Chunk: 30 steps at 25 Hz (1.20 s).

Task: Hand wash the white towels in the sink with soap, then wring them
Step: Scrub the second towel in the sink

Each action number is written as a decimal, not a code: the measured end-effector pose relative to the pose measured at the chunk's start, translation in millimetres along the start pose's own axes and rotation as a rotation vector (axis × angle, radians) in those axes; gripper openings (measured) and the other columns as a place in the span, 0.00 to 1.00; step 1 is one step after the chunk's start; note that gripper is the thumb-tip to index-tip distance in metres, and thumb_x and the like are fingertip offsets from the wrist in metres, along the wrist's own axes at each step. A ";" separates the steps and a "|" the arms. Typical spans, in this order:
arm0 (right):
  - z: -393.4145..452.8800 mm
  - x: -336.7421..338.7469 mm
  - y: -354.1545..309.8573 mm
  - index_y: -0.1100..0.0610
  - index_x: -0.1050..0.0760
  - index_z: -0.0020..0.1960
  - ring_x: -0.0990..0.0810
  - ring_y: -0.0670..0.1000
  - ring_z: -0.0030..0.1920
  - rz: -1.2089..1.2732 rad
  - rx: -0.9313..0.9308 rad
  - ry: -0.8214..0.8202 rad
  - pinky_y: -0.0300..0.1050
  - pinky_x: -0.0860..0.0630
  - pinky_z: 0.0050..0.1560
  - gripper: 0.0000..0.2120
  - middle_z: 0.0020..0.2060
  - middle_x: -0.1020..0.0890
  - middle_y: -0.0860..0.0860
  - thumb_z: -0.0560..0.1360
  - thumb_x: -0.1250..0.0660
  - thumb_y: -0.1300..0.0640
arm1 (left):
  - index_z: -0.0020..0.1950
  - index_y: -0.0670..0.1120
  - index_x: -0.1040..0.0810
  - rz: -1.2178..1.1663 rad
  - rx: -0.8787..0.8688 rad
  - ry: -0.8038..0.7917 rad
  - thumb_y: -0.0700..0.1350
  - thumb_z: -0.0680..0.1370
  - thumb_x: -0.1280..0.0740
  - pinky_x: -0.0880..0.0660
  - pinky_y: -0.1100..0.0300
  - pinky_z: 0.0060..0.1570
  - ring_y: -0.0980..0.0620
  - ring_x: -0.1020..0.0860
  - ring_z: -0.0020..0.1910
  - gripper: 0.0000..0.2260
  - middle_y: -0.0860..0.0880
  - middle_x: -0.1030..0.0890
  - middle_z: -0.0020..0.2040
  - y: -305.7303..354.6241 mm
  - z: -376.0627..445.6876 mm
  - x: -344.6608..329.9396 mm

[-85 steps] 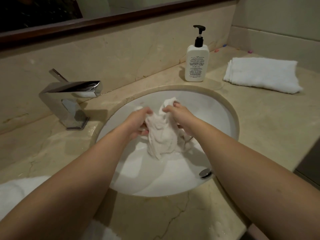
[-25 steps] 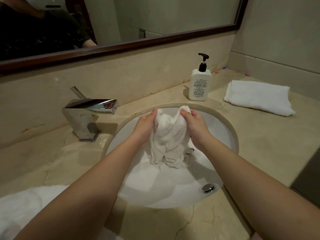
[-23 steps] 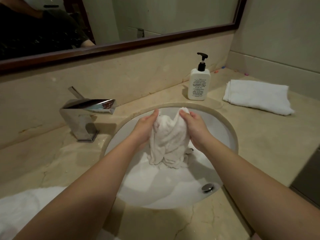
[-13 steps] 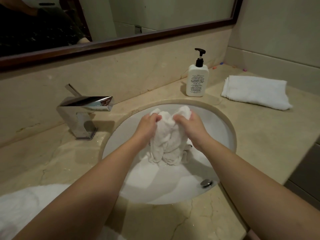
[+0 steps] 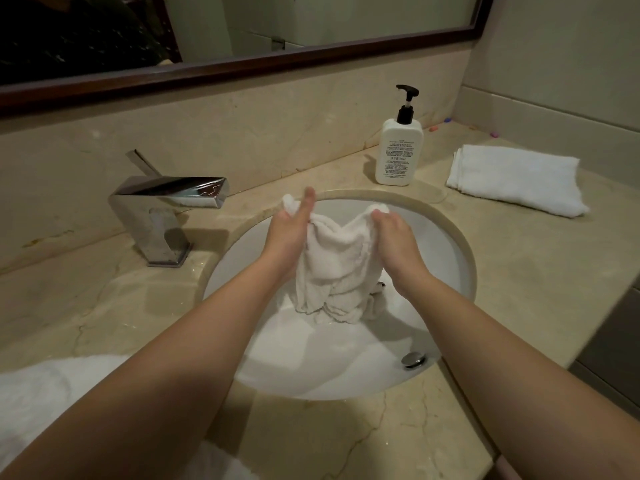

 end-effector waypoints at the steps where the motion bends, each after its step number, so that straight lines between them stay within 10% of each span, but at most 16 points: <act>1: -0.6 -0.9 -2.5 0.52 0.24 0.53 0.20 0.51 0.52 0.030 0.022 -0.018 0.48 0.25 0.53 0.10 0.50 0.19 0.49 0.82 0.40 0.48 | 0.49 0.42 0.24 0.039 -0.009 -0.037 0.57 0.78 0.28 0.22 0.55 0.43 0.50 0.17 0.42 0.18 0.47 0.16 0.42 -1.8 0.7 -2.8; 5: -3.2 -1.4 -16.7 0.56 0.24 0.55 0.18 0.51 0.50 -0.116 0.200 0.020 0.48 0.22 0.51 0.11 0.49 0.17 0.51 0.81 0.35 0.49 | 0.59 0.39 0.24 0.499 -0.044 -0.019 0.48 0.81 0.32 0.23 0.54 0.48 0.47 0.19 0.49 0.14 0.45 0.18 0.51 -7.4 2.7 -2.5; 10: -0.8 2.4 -18.5 0.55 0.23 0.54 0.18 0.49 0.50 -0.126 0.186 0.035 0.48 0.22 0.51 0.15 0.49 0.17 0.48 0.75 0.27 0.46 | 0.55 0.42 0.25 0.078 0.022 0.178 0.47 0.82 0.34 0.24 0.52 0.50 0.44 0.19 0.49 0.08 0.46 0.20 0.47 -1.3 3.6 24.8; 14: -8.9 2.2 -32.2 0.58 0.19 0.50 0.16 0.50 0.45 -0.098 0.220 0.002 0.54 0.20 0.49 0.13 0.45 0.15 0.53 0.75 0.25 0.48 | 0.59 0.44 0.30 0.256 -0.091 0.339 0.55 0.83 0.37 0.26 0.48 0.61 0.41 0.22 0.58 0.15 0.43 0.21 0.56 18.8 -1.9 42.9; 22: -11.7 -25.0 -45.1 0.63 0.24 0.46 0.23 0.52 0.40 0.217 0.088 0.031 0.50 0.25 0.45 0.20 0.39 0.21 0.58 0.73 0.34 0.44 | 0.35 0.48 0.37 0.353 -0.329 0.270 0.56 0.85 0.43 0.37 0.55 0.34 0.54 0.34 0.29 0.21 0.52 0.33 0.29 51.3 -35.6 4.9; 27: 6.5 -34.1 -51.9 0.57 0.29 0.38 0.28 0.44 0.32 0.170 0.132 0.069 0.40 0.29 0.39 0.22 0.30 0.25 0.49 0.79 0.34 0.40 | 0.51 0.41 0.22 -0.013 -0.114 0.288 0.59 0.84 0.41 0.24 0.53 0.52 0.49 0.18 0.48 0.21 0.45 0.18 0.44 24.6 -29.9 3.6; 30: -8.4 -58.1 -37.8 0.54 0.32 0.31 0.32 0.44 0.26 0.085 0.174 0.046 0.41 0.34 0.31 0.23 0.23 0.29 0.44 0.78 0.31 0.44 | 0.50 0.45 0.21 0.012 -0.086 0.323 0.63 0.84 0.44 0.26 0.54 0.50 0.51 0.20 0.44 0.23 0.49 0.20 0.39 19.0 -27.7 9.9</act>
Point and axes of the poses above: each hand's wrist, its own z-axis towards the middle knuckle, its own x-axis out of the back of the hand, y = z × x, the point moved 10 cm from there along z, towards the middle knuckle
